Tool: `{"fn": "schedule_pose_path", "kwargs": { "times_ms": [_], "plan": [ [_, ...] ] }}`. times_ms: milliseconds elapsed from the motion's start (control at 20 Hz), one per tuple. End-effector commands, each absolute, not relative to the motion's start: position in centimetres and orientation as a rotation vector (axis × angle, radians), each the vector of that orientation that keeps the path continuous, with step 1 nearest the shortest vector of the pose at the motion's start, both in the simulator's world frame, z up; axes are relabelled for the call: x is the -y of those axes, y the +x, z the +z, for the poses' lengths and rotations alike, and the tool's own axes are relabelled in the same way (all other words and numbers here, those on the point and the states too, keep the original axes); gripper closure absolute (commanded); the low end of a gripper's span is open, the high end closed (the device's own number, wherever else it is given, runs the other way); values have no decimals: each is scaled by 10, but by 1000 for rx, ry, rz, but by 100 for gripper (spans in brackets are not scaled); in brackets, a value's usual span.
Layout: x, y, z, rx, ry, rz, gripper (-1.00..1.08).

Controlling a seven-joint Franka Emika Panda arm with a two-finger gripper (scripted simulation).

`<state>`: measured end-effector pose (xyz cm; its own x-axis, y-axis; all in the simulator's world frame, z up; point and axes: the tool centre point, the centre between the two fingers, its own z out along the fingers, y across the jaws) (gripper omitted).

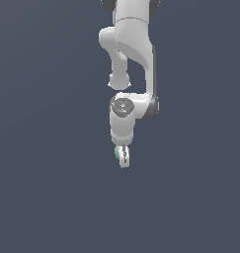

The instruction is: Pick up the object and move it to a goal position.

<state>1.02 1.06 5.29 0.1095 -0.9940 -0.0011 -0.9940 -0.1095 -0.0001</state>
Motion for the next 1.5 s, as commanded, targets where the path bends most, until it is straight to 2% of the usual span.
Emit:
{"fn": "schedule_pose_path", "kwargs": {
  "times_ms": [0,1050,1450],
  "plan": [
    [3,4,60,-2097,-2338,0,108],
    [210,-91,161,-2097,-2336,3,108],
    [249,-105,181,-2098,-2338,1,108]
  ]
}}
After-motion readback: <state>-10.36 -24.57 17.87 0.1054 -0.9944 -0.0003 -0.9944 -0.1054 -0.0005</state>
